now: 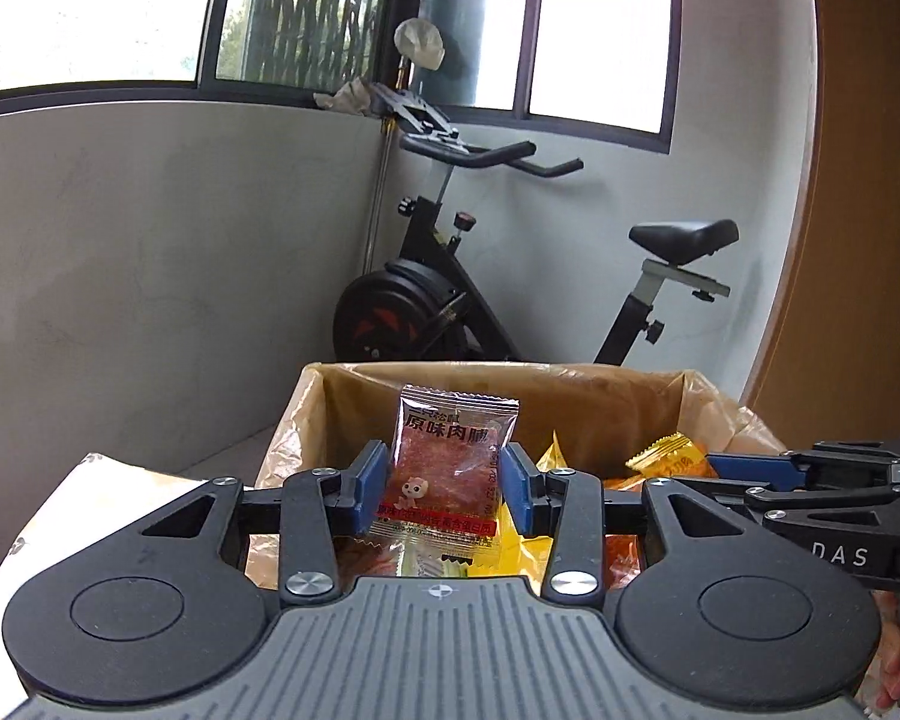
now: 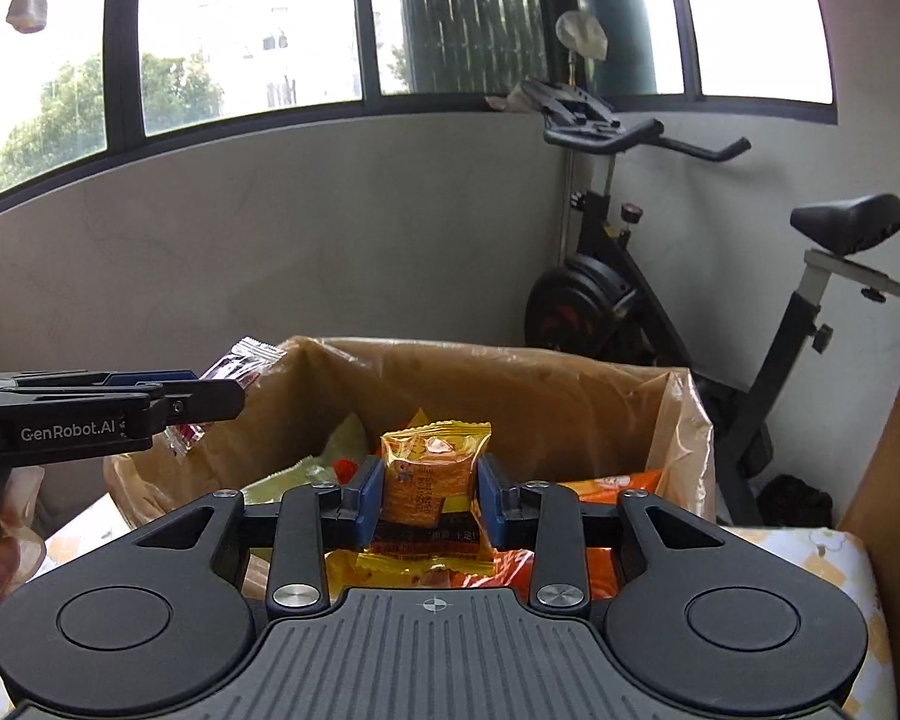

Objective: Organize snacks

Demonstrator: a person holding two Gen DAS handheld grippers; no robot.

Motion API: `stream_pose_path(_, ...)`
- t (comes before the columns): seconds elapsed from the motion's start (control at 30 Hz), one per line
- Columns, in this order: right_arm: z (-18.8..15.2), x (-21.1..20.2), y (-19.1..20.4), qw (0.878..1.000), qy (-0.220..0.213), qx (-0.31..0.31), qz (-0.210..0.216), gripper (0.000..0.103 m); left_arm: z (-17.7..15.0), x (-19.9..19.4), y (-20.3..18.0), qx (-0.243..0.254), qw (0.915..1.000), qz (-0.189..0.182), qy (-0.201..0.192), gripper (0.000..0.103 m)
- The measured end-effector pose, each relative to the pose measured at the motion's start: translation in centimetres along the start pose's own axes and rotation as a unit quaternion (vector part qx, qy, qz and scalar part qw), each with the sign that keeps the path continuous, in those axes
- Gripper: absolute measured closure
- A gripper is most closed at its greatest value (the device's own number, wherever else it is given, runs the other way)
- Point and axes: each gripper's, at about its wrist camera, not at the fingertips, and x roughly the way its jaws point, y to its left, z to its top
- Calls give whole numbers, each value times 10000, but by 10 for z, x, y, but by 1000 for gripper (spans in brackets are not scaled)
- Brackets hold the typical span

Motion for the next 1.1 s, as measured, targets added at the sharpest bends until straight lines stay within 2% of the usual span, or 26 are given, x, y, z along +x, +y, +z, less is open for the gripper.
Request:
stream_pose_path(0.03, -2, 1, 2, 10000, 69, 9, -39, 57, -2, 2, 2, 16, 10000, 26, 89, 55)
stream_pose_path(0.07, -3, 1, 3, 9999, 82, 6, -82, 53, -2, 5, 5, 3, 9999, 26, 146, 48)
stream_pose_path(0.1, -3, -1, 5, 9999, 70, -17, -117, 44, -3, 4, 7, -17, 9998, 6, 175, 42)
stream_pose_path(0.13, -2, -4, 6, 9998, 57, -39, -164, 37, -4, 2, 12, -36, 9998, -45, 188, 31)
stream_pose_path(0.17, -1, -8, 7, 9997, 43, -60, -222, 34, -5, -2, 14, -41, 9998, -91, 175, 25)
stream_pose_path(0.33, 9, -31, 9, 9997, -124, -22, -224, 7, 7, -22, 16, 31, 10000, 47, 70, 13)
stream_pose_path(0.47, 21, -52, 11, 9985, -385, 58, -383, 2, 23, -41, 13, 29, 9999, 3, -165, 6)
stream_pose_path(0.67, 33, -92, 18, 9946, -779, 271, -622, 0, 39, -72, -2, 238, 9989, 133, -378, 6)
stream_pose_path(0.8, 38, -117, 24, 9916, -966, 275, -819, 0, 44, -95, -18, 587, 9944, 524, -710, 5)
stream_pose_path(0.87, 39, -129, 27, 9905, -1046, 273, -854, 0, 46, -106, -21, 578, 9930, 600, -837, 5)
stream_pose_path(1.0, 40, -149, 28, 9892, -1130, 300, -882, 0, 50, -122, -18, 269, 9952, 310, -886, 5)
stream_pose_path(1.1, 41, -160, 33, 9897, -1132, 179, -857, 0, 50, -131, -18, 226, 9951, 213, -935, 5)
